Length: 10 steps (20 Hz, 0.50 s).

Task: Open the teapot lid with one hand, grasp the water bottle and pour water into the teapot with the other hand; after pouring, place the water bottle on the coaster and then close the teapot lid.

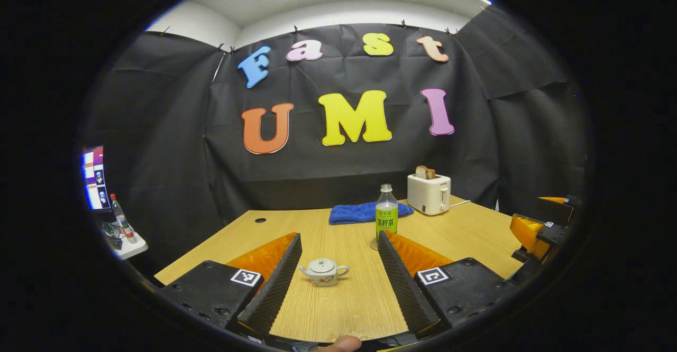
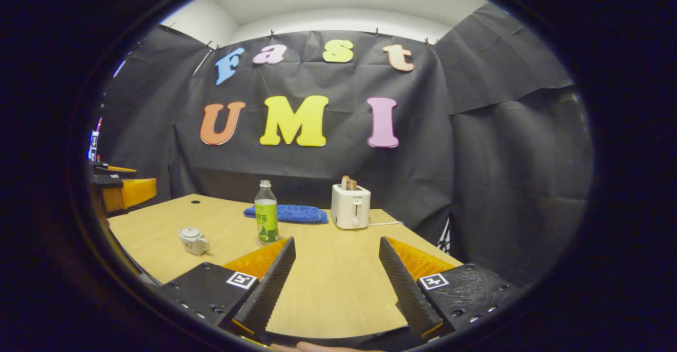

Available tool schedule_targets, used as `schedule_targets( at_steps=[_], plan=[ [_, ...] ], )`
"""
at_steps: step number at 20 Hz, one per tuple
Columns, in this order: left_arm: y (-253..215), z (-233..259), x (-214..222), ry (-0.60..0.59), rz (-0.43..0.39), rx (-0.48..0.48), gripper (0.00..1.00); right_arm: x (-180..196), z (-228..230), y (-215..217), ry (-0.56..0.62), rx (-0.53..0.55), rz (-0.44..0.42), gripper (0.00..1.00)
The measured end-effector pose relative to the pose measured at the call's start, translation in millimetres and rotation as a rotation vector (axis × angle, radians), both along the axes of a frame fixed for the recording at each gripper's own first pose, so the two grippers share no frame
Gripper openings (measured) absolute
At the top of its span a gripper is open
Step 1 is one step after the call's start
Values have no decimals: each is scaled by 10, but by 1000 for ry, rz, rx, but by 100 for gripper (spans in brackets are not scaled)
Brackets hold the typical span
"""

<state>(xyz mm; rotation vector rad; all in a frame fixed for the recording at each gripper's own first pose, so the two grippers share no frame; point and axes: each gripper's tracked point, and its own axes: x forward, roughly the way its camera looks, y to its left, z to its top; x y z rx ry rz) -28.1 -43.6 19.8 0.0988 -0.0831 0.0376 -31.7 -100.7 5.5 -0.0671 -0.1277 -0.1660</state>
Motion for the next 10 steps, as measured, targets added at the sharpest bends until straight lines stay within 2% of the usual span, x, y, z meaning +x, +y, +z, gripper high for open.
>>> schedule_targets(
  at_steps=[6,10],
  plan=[
    [93,31,9,-26,17,-33,91,6,17,-49,-8,8,-20,95],
    [149,34,4,-24,24,-18,92,-5,24,-32,-18,0,-22,94]
  ],
)
